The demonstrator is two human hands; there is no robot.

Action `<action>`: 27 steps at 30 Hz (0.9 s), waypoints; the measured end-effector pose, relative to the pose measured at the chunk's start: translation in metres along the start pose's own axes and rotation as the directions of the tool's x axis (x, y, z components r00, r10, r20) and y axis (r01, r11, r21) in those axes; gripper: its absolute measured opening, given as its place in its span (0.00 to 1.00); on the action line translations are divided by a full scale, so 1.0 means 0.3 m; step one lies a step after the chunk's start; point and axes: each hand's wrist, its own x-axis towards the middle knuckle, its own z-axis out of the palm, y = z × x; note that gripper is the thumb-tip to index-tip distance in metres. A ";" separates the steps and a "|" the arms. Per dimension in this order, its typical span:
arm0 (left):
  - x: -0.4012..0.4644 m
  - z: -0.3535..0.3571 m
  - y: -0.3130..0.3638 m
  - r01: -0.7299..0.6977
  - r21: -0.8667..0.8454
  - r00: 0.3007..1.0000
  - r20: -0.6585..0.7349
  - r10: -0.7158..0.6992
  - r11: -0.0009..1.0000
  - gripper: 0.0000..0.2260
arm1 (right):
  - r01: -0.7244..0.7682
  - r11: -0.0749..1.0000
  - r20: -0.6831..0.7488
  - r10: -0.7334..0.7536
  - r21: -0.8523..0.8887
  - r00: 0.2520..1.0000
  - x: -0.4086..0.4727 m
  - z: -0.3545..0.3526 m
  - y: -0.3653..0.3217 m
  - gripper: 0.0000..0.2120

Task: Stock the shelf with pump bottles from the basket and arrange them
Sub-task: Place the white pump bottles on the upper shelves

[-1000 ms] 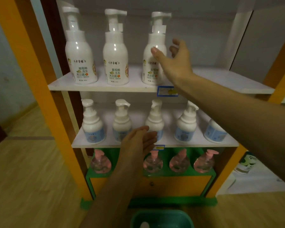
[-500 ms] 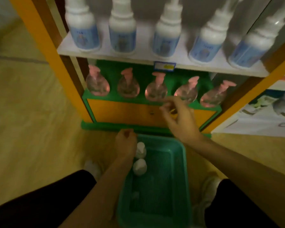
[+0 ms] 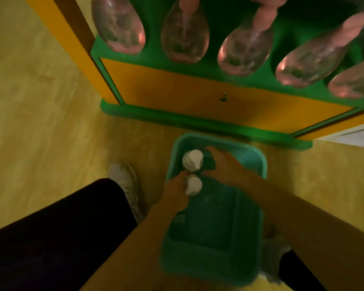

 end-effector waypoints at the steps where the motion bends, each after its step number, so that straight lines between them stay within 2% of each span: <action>1: 0.015 0.010 -0.016 -0.015 0.011 0.999 0.037 0.015 1.000 0.27 | 0.009 1.000 0.007 -0.009 0.015 1.000 0.012 0.020 -0.001 0.40; 5: 0.063 0.046 -0.072 -0.027 -0.006 0.995 0.092 0.028 1.000 0.38 | -0.003 0.994 0.007 0.002 0.105 1.000 0.055 0.079 -0.015 0.39; 10: 0.076 0.095 -0.105 -0.036 -0.087 0.999 -0.025 0.034 0.996 0.35 | -0.102 0.982 -0.046 0.111 0.158 0.993 0.084 0.120 -0.039 0.39; 14: 0.082 0.112 -0.100 -0.047 -0.098 0.995 -0.090 0.038 0.994 0.37 | -0.066 0.991 -0.066 0.074 0.120 0.995 0.098 0.113 -0.044 0.33; 17: 0.077 0.102 -0.097 -0.055 -0.139 0.993 -0.110 0.039 0.989 0.35 | -0.048 0.990 -0.093 0.060 0.130 0.994 0.092 0.109 -0.040 0.30; 20: 0.055 0.081 -0.096 -0.075 -0.155 0.989 -0.135 0.054 0.985 0.32 | -0.059 0.944 -0.134 0.108 0.326 0.985 0.055 0.101 -0.022 0.32; 23: 0.024 0.053 -0.085 -0.121 -0.190 0.985 -0.141 0.095 0.974 0.32 | -0.082 0.850 -0.155 0.189 0.520 0.970 0.000 0.065 0.016 0.30; 27: -0.025 -0.002 -0.037 -0.132 -0.278 0.988 -0.120 0.102 0.951 0.33 | -0.086 0.784 -0.167 0.236 0.615 0.957 -0.087 -0.032 0.052 0.27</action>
